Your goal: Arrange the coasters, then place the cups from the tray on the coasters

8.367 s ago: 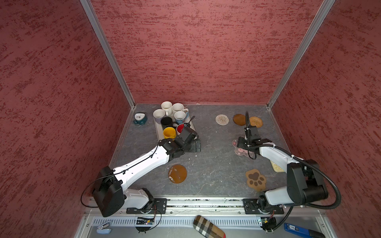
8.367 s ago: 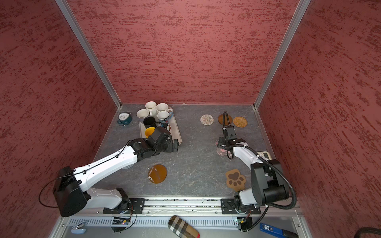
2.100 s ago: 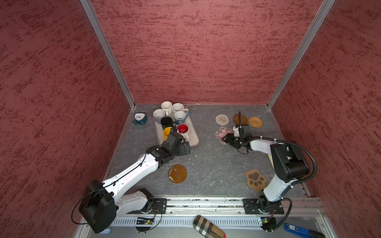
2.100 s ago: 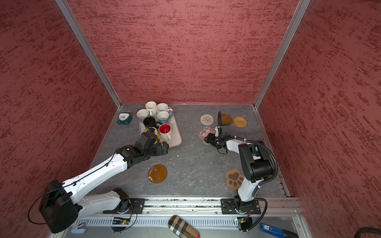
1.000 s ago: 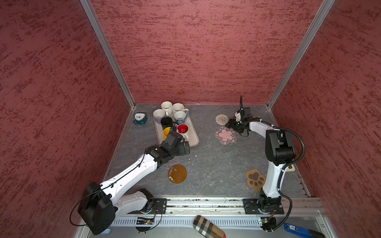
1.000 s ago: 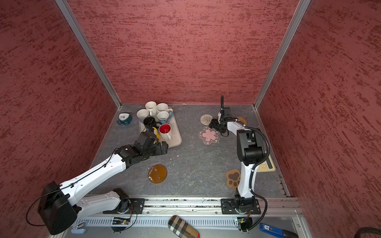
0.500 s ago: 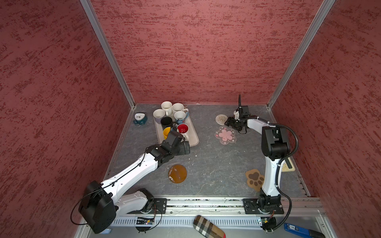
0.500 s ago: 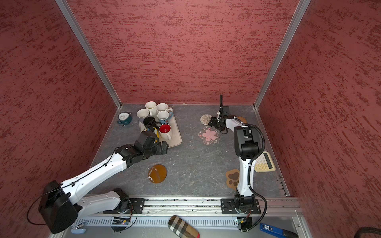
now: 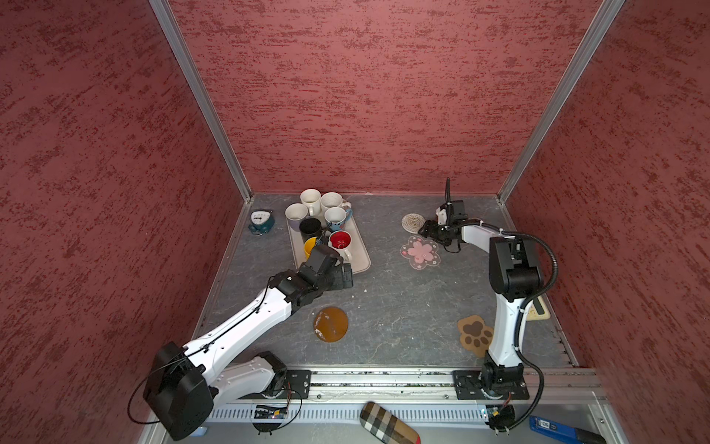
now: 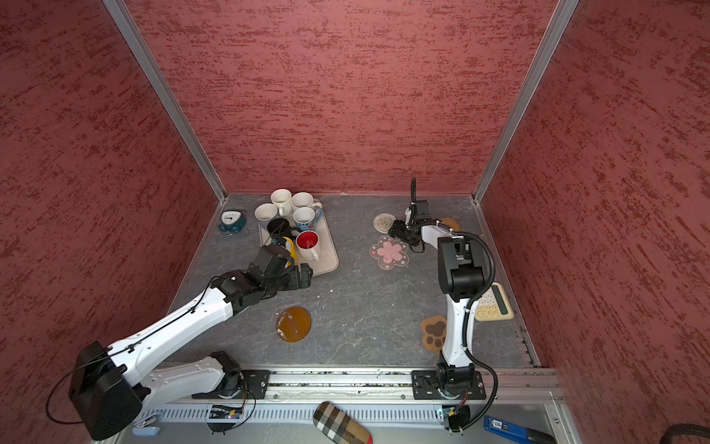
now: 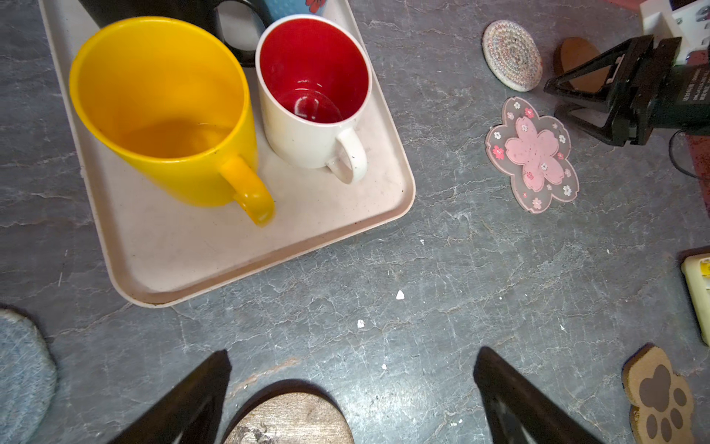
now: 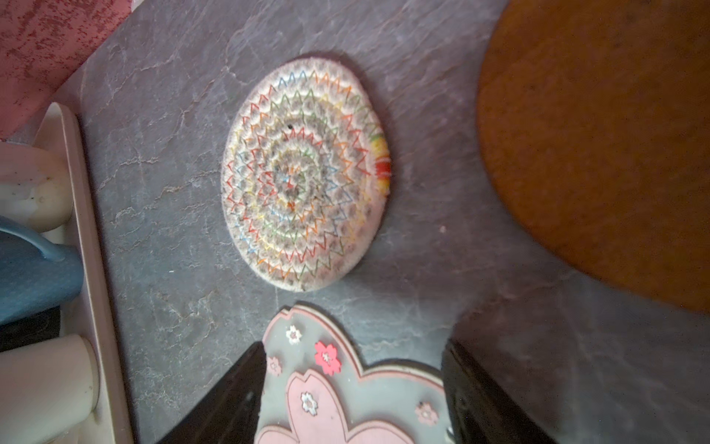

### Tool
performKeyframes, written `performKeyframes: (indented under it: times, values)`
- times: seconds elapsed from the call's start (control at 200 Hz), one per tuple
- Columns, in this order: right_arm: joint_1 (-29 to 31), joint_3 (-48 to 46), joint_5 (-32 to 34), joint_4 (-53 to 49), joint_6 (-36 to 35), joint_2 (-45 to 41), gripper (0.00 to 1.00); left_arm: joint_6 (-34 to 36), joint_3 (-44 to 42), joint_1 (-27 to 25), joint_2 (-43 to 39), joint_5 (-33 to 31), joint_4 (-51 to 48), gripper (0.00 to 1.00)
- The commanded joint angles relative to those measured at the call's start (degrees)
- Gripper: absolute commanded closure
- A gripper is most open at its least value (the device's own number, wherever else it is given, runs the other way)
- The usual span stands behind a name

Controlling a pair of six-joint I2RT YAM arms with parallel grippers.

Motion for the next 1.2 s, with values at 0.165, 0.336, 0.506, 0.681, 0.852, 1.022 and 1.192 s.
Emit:
performKeyframes:
  times: [0.165, 0.336, 0.506, 0.681, 0.852, 1.022, 1.192]
  values:
    - [0.5, -7.2, -1.7, 1.9, 1.4, -3.2, 0.27, -1.1, 0.0, -1.1, -2.5, -1.2, -1.5, 0.0]
    - [1.0, -10.3, -1.8, 3.4, 2.1, -5.3, 0.27, -1.4, -0.2, -1.5, -3.1, -1.5, -1.8, 0.0]
    - [1.9, -12.6, -2.2, 4.2, 2.5, -6.7, 0.27, -1.6, -0.4, -2.1, -3.6, -1.8, -2.1, 0.0]
    - [2.5, -13.5, -0.8, 3.6, 2.9, -8.3, 0.27, -1.9, -0.5, -2.6, -4.2, -2.1, -2.7, 0.0]
    - [2.1, -11.2, 3.5, -0.3, 1.5, -11.5, 0.19, -1.7, 0.2, -2.9, -4.3, -2.2, -3.8, 0.01]
    - [0.1, -7.7, 3.3, -3.3, 0.4, -15.0, 0.11, -0.4, 2.9, -2.9, -2.4, -1.6, -4.2, 0.0]
    - [-3.5, -2.4, 5.6, -6.5, -0.5, -14.6, 0.13, 1.2, 6.9, -3.2, 2.3, -0.9, -3.4, 0.0]
